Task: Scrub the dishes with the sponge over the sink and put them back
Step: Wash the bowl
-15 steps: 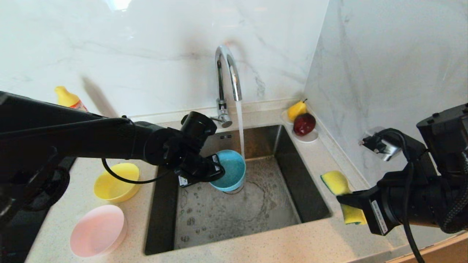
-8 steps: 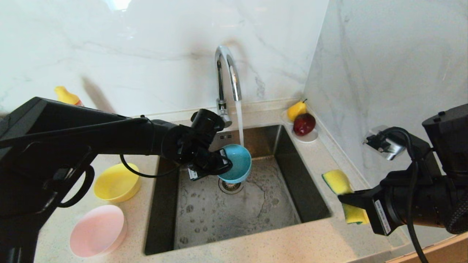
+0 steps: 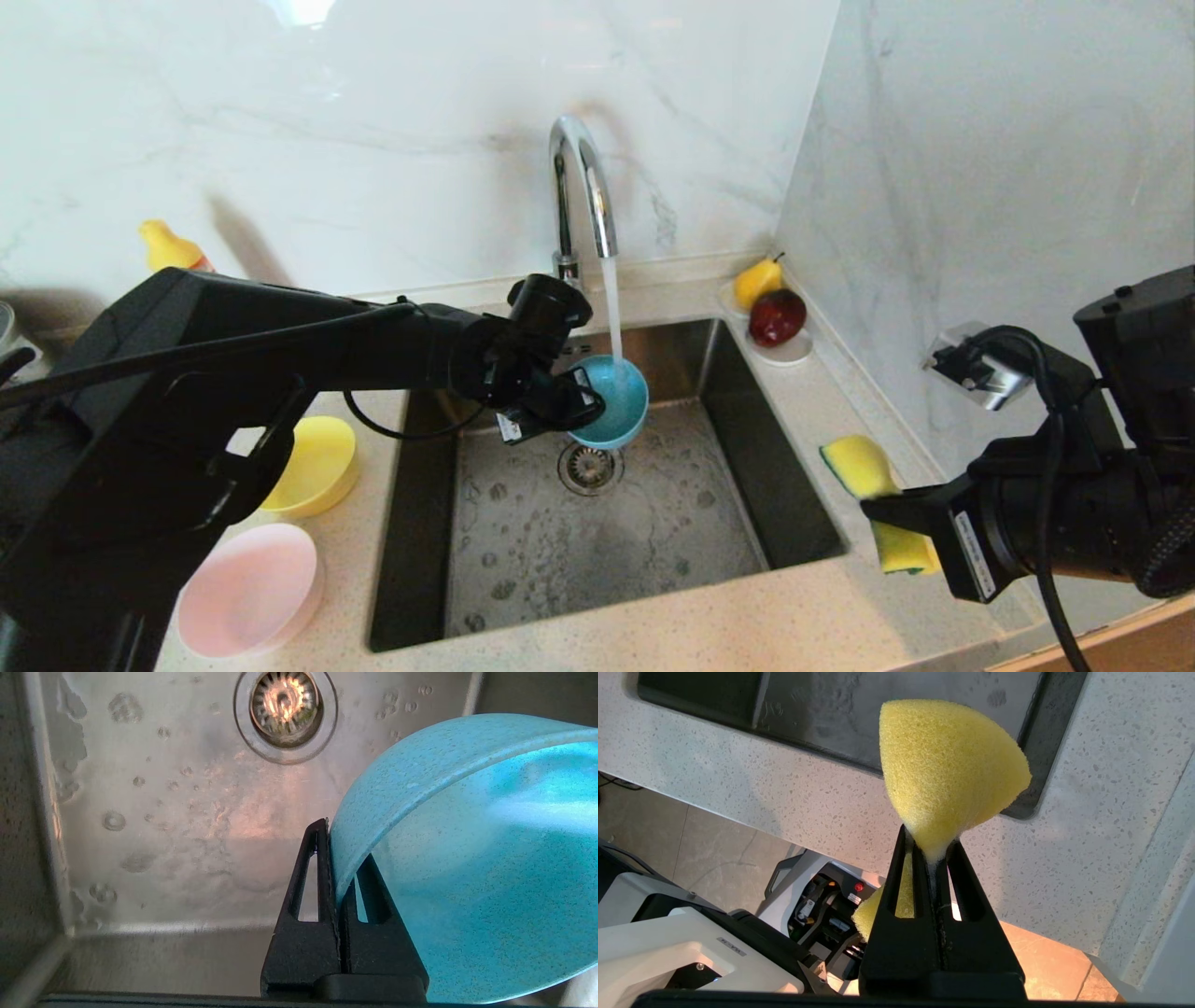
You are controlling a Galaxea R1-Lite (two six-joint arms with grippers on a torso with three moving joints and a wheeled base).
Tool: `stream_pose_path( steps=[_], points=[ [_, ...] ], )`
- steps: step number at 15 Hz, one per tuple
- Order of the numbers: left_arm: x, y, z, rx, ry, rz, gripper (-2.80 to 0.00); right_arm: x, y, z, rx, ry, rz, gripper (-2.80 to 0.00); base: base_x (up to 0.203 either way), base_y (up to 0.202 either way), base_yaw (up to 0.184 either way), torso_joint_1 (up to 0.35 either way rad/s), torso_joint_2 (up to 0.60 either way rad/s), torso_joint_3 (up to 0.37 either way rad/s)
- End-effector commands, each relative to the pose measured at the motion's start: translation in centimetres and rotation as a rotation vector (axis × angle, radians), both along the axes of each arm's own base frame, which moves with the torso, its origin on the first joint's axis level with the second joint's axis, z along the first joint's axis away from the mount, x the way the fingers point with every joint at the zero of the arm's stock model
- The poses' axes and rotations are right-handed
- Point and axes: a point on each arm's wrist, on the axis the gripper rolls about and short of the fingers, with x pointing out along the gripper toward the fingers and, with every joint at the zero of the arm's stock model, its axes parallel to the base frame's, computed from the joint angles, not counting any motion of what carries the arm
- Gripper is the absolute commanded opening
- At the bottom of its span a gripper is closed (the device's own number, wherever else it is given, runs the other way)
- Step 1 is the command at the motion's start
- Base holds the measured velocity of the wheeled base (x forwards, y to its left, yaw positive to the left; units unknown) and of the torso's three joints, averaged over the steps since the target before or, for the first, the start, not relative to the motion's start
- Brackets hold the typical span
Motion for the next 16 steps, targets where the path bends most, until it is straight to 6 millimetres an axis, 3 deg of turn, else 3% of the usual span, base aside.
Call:
stream_pose_path(
  steps=[1, 16],
  points=[
    [0.7, -0.4, -1.1, 0.008, 0.010, 0.008, -2.80, 0.1, 0.0, -0.1, -0.003, 0.006, -0.001, -2.80, 0.000, 0.000, 0.000, 0.000, 0.00, 0.000],
    [-0.1, -0.2, 0.0, 0.037, 0.109, 0.028, -2.80, 0.4, -0.2, 0.0, 0.003, 0.003, -0.015, -2.80, 0.000, 0.000, 0.000, 0.000, 0.00, 0.000]
  ],
)
